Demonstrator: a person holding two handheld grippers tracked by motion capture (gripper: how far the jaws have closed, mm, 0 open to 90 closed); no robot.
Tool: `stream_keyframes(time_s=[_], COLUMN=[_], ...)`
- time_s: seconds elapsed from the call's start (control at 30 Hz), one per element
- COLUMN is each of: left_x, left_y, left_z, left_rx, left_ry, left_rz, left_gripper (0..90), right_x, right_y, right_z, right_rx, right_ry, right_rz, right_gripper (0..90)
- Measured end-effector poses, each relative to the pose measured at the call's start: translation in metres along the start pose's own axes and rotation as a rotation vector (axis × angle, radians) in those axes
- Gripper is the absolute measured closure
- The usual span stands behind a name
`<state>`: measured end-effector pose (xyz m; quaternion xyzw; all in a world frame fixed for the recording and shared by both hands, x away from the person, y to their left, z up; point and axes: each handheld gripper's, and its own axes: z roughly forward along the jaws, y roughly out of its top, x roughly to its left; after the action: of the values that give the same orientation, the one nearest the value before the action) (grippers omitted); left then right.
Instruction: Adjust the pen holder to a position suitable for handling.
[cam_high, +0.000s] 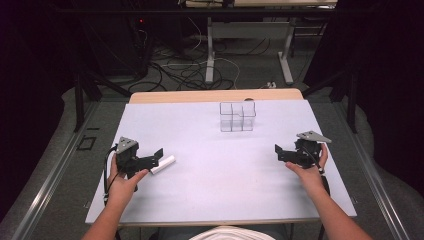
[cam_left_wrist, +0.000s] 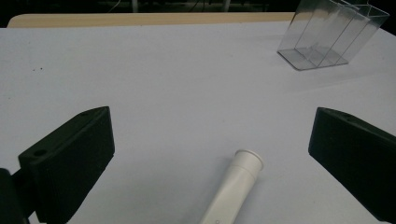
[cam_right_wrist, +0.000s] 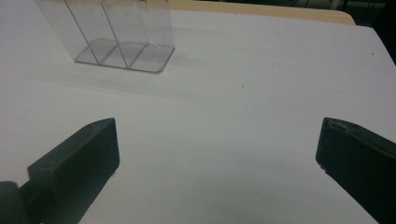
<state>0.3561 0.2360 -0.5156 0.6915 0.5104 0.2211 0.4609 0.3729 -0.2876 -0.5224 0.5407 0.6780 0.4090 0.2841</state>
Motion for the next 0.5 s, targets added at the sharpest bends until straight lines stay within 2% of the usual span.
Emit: stream_keyframes(time_s=[0.17,0.23,0.33,0.37,0.5], left_x=[0.0,0.001,0.002,0.001,0.002], left_y=[-0.001,-0.001,-0.002,-0.002,-0.002], left_z=[-0.001,-0.001,-0.004,-0.005,-0.006], left_rx=[0.005,0.001,0.003,-0.007,-0.003], left_ry=[-0.001,-0.004,0.0,0.002,0.008], left_rz=[0.007,0.006,0.007,-0.005,0.007], left_gripper=[0.2,0.2,0.2,0.2,0.2], right_x=[0.005,0.011,0.015,0.017,0.023], right_y=[0.006,0.009,0.013,0.014,0.022], right_z=[-0.001,-0.003,-0.004,-0.005,-0.004], right_rx=[-0.001,-0.009,-0.021,-0.025,-0.025], right_ry=[0.044,0.073,0.104,0.107,0.127], right_rz=[0.009,-0.008,-0.004,-0.001,0.001], right_gripper=[0.5,5.9,12.3,14.4,15.4])
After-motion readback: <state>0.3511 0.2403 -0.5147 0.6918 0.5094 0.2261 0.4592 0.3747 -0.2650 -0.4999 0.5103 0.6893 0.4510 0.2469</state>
